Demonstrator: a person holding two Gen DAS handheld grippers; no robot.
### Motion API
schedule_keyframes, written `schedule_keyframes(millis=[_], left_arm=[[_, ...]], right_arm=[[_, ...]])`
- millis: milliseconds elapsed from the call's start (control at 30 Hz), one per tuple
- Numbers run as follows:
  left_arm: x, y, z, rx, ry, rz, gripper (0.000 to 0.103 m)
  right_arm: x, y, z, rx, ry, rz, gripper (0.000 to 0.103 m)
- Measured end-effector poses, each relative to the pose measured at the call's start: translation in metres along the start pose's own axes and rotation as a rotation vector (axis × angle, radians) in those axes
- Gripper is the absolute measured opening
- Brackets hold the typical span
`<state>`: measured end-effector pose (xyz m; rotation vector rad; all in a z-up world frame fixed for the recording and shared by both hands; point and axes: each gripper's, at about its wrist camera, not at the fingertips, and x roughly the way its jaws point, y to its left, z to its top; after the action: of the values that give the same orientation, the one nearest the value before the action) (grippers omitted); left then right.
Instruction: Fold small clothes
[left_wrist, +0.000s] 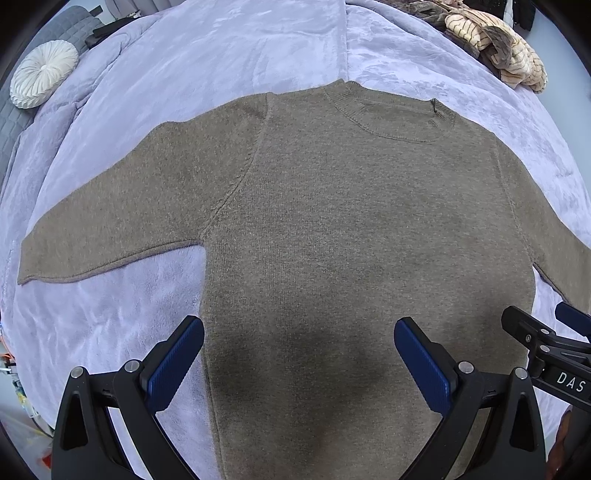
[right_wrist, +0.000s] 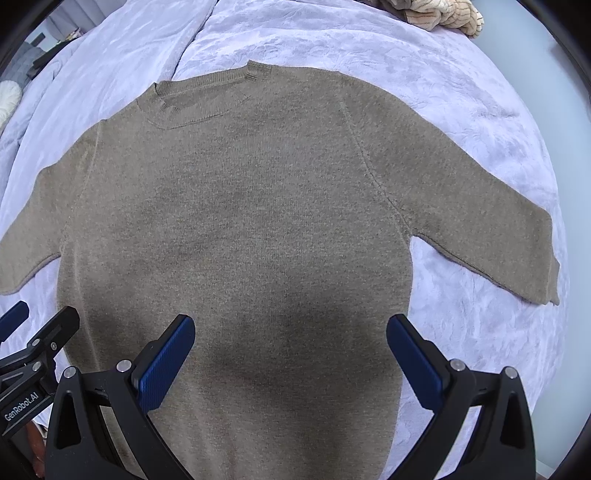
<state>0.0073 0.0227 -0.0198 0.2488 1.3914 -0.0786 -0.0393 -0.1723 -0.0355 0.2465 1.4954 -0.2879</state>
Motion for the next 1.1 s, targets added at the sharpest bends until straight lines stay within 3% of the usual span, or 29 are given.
schedule_keyframes(millis=[1100], left_arm=[[0.008,0.028,0.000,-0.070,-0.004,-0.088,0.103]], right_arm=[[0.006,0.019,0.002,-0.026,0.019,-0.023,0.103]])
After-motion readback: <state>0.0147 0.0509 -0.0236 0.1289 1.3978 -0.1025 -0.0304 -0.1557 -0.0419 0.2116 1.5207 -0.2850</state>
